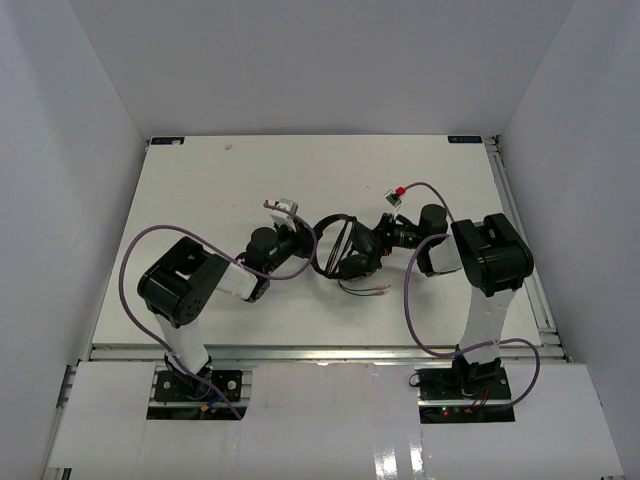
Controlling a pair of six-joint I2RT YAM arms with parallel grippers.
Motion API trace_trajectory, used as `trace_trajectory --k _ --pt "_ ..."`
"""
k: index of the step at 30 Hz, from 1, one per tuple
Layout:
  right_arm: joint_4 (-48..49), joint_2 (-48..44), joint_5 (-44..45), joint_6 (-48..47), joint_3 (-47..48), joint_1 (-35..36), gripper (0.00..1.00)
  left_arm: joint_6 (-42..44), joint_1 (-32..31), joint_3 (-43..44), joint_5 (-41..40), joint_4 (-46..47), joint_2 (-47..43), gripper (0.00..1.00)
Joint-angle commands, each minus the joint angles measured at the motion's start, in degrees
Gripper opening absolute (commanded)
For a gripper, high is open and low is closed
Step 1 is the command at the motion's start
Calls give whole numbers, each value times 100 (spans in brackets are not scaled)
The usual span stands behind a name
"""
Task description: Wrap the headphones
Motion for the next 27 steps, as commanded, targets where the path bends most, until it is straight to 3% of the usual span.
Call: trace_trajectory --k 1,8,11,15,23,27 --pt "1385 594 -151 1024 357 -154 10 -147 28 431 -479 306 291 0" --pt "1446 1115 1 1122 440 -276 17 -223 28 869 -867 -236 947 0" --pt "1142 1017 296 859 348 -445 29 -269 28 1001 -968 -480 1077 0" --pt "-640 410 897 -401 245 -874 62 -295 28 1068 -1140 -715 1122 0" --pt "-3111 -454 1666 -1713 279 -1372 71 -311 28 1281 -1301 -1328 1155 0" --pt "-4075 -1132 2236 -2229 323 -1438 75 -332 11 1623 -1466 -2256 1163 0"
